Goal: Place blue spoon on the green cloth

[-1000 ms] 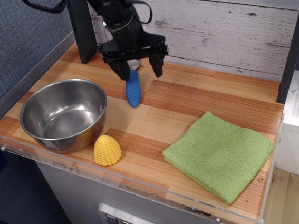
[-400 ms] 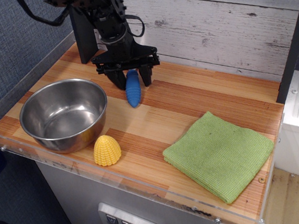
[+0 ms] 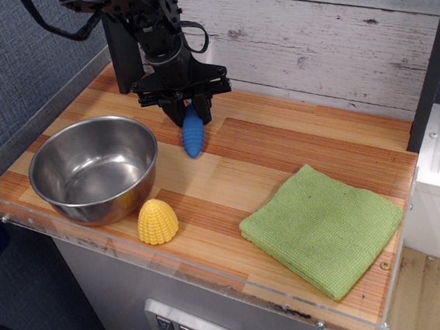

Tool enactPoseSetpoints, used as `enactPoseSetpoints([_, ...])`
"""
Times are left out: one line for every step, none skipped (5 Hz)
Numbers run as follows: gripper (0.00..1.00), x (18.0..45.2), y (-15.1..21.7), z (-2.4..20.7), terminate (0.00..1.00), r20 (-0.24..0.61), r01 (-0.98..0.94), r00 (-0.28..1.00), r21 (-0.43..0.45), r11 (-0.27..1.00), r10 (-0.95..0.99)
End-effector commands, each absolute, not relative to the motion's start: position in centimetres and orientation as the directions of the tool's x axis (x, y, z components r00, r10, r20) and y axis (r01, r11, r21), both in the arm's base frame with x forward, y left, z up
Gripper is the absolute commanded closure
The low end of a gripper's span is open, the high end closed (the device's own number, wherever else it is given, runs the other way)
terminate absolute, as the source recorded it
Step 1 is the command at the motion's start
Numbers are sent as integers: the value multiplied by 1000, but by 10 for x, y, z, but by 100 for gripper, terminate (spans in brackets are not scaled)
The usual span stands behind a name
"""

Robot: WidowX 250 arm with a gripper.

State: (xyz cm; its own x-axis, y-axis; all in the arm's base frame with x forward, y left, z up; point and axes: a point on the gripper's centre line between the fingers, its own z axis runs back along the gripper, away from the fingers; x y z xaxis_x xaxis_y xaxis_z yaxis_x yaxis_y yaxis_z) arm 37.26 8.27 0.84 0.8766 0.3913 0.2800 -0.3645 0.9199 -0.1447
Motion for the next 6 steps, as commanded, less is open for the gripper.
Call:
enactPoseSetpoints([100,368,80,25,0,304,-359,866,-170,917,396])
enactPoseSetpoints([100,368,79,41,0,327,-375,847,-191,907,419])
enactPoseSetpoints([100,364,74,54,0,339,-381,834,-218,898,436])
enactPoseSetpoints([100,365,63,68,0,354,-367,828,-244,898,435])
enactPoseSetpoints([100,367,50,82,0,380,-336,827,-254,907,413])
enactPoseSetpoints([100,364,37,98,0,409,-304,826,-259,917,389])
